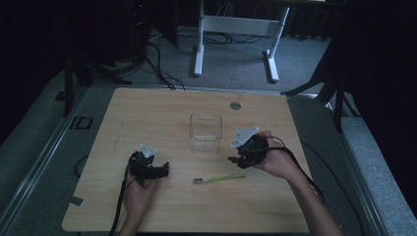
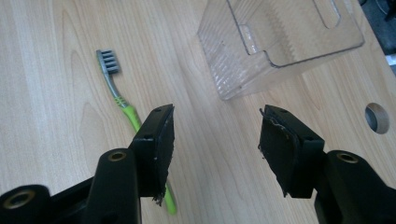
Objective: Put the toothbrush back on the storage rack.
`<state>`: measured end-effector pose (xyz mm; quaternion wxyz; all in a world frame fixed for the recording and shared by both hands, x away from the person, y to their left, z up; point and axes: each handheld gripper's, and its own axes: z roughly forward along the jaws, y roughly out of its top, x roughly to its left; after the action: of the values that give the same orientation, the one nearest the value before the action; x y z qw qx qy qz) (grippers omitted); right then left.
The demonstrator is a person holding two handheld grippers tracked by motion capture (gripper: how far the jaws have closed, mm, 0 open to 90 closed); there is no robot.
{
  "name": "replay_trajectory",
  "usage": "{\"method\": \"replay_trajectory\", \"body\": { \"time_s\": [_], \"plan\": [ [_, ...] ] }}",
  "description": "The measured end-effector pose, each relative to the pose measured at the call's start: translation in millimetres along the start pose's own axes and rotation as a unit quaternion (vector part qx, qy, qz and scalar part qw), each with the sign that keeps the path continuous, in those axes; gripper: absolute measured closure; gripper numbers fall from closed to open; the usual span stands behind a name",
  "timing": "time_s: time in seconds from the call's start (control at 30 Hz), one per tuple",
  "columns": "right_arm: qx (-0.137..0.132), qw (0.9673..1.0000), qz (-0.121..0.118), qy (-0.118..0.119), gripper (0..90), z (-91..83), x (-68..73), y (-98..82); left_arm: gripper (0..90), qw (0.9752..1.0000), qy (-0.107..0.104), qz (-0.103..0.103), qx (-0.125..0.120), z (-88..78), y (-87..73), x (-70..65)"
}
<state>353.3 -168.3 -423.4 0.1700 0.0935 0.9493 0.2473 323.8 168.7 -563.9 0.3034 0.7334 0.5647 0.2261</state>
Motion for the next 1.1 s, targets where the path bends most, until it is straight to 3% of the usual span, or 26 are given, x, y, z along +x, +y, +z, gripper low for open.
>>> {"method": "replay_trajectory", "body": {
  "time_s": [0.2,0.67,1.1],
  "plan": [
    [0.007,0.9997,-0.012,0.019,50.8,3.3,0.4,3.1,8.2,1.0000,0.000,0.000,0.000,0.0,0.0,0.0],
    [0.030,0.9974,-0.035,0.055,51.5,14.6,2.1,8.0,8.2,1.0000,0.000,0.002,0.002,-0.3,0.0,0.3],
    [0.054,0.9944,-0.054,0.074,52.3,26.2,6.7,13.1,8.2,1.0000,0.000,0.002,0.002,-0.2,0.0,0.3]
  ]
}}
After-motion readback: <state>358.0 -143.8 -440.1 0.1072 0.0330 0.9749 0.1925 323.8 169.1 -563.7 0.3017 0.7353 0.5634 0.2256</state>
